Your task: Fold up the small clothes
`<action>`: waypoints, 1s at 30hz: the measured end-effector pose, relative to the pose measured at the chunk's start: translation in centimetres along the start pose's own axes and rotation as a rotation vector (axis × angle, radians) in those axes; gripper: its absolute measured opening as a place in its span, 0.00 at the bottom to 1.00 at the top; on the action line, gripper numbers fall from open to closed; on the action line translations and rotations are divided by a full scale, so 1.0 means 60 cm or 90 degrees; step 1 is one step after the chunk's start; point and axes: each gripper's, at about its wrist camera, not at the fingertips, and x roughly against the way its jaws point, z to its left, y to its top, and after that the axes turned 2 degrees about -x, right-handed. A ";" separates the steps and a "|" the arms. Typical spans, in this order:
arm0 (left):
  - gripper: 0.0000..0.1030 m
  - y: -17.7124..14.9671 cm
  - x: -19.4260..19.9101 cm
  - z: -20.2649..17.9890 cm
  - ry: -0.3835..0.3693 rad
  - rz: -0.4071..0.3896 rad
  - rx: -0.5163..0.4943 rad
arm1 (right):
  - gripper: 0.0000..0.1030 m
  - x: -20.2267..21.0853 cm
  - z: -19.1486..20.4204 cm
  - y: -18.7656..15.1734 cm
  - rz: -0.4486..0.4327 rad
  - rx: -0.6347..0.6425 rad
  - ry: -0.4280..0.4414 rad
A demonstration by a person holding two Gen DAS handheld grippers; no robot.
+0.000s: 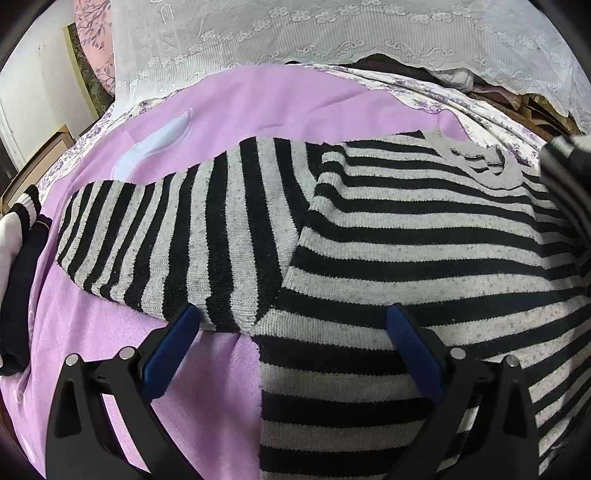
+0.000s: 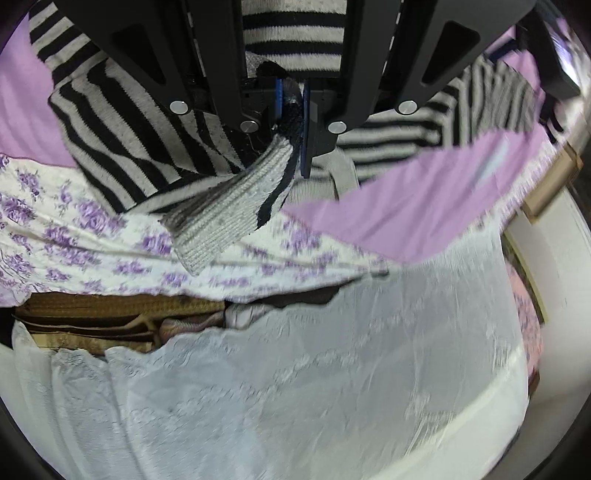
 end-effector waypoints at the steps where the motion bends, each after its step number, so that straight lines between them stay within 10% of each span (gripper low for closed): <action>1: 0.96 0.000 0.000 0.000 0.000 0.000 0.000 | 0.10 -0.011 0.008 -0.009 0.018 0.020 -0.008; 3: 0.96 0.000 -0.002 0.000 0.000 0.001 -0.001 | 0.12 -0.039 0.025 -0.028 0.069 0.070 -0.022; 7: 0.96 -0.001 -0.003 0.001 -0.001 0.002 -0.002 | 0.52 -0.073 0.060 -0.063 0.155 0.154 -0.016; 15: 0.96 0.000 -0.004 0.001 -0.004 0.003 0.001 | 0.68 -0.002 0.093 -0.064 0.116 0.245 0.048; 21: 0.96 0.000 -0.004 0.001 -0.005 0.003 0.000 | 0.69 0.014 0.051 -0.041 0.083 0.166 0.045; 26: 0.96 0.002 0.006 0.005 -0.017 -0.005 0.008 | 0.55 -0.058 0.027 -0.084 0.216 0.145 0.040; 30: 0.96 0.012 0.028 0.022 -0.138 -0.012 0.051 | 0.55 -0.014 0.011 -0.065 0.181 0.116 0.089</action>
